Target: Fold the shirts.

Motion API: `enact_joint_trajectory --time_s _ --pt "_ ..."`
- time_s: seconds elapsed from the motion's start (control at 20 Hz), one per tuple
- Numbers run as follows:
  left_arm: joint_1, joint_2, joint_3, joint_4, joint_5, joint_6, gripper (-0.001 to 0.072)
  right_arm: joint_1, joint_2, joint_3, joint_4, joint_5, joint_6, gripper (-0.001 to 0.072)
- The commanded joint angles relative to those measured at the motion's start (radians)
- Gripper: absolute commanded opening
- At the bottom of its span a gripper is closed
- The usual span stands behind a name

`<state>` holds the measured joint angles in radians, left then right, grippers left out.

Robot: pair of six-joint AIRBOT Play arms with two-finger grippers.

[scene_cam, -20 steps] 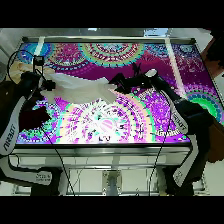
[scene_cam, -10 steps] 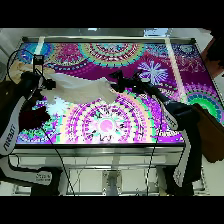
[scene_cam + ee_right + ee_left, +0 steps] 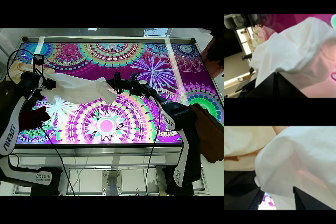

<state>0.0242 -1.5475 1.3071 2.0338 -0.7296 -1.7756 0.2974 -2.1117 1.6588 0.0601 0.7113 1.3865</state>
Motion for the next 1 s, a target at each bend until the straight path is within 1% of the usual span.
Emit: enact_joint_trajectory --time_s 0.0,0.1,0.2,0.25,0.35,0.45,0.55,0.65,0.7,0.75,0.8,0.9,0.95 --pt "0.000 0.000 0.001 0.000 0.001 0.000 0.0480 -0.003 0.000 0.001 0.102 0.035 -0.174 0.0023" --pt "0.000 0.000 0.001 0.001 0.001 0.000 0.0480 -0.012 0.007 0.001 0.118 0.053 -0.242 0.0023" --pt "0.001 -0.003 0.001 0.001 0.002 0.000 0.0479 -0.026 0.023 0.001 0.096 0.078 -0.262 0.0022" --pt "0.003 -0.011 0.001 0.004 0.003 0.000 0.0464 -0.037 0.035 0.001 0.072 0.093 -0.262 0.0022" --pt "0.012 -0.039 0.001 -0.002 -0.007 -0.006 0.0464 -0.066 0.077 0.001 -0.026 0.140 -0.260 0.0022" --pt "0.019 -0.068 0.001 -0.021 -0.020 -0.010 0.0464 -0.098 0.141 0.001 -0.194 0.212 -0.236 0.0022" --pt "0.025 -0.077 0.001 -0.018 0.001 -0.028 0.0465 -0.121 0.210 0.001 -0.420 0.270 -0.143 0.0022" --pt "0.040 -0.077 0.004 -0.024 0.042 -0.055 0.0473 -0.123 0.268 0.001 -0.635 0.295 -0.061 0.0022" --pt "0.053 -0.077 0.005 -0.031 0.051 -0.061 0.0512 -0.122 0.287 0.001 -0.704 0.301 -0.037 0.0022" --pt "0.068 -0.077 0.005 -0.037 0.045 -0.060 0.0602 -0.121 0.299 0.001 -0.734 0.307 -0.035 0.0022" --pt "0.082 -0.077 0.005 -0.037 0.034 -0.066 0.0720 -0.121 0.301 0.001 -0.732 0.312 -0.035 0.0022" --pt "0.106 -0.077 0.008 -0.059 0.030 -0.075 0.0720 -0.120 0.301 0.001 -0.732 0.307 -0.035 0.0022" --pt "0.115 -0.077 0.009 -0.084 0.045 -0.061 0.0711 -0.119 0.301 0.001 -0.731 0.304 -0.035 0.0022"
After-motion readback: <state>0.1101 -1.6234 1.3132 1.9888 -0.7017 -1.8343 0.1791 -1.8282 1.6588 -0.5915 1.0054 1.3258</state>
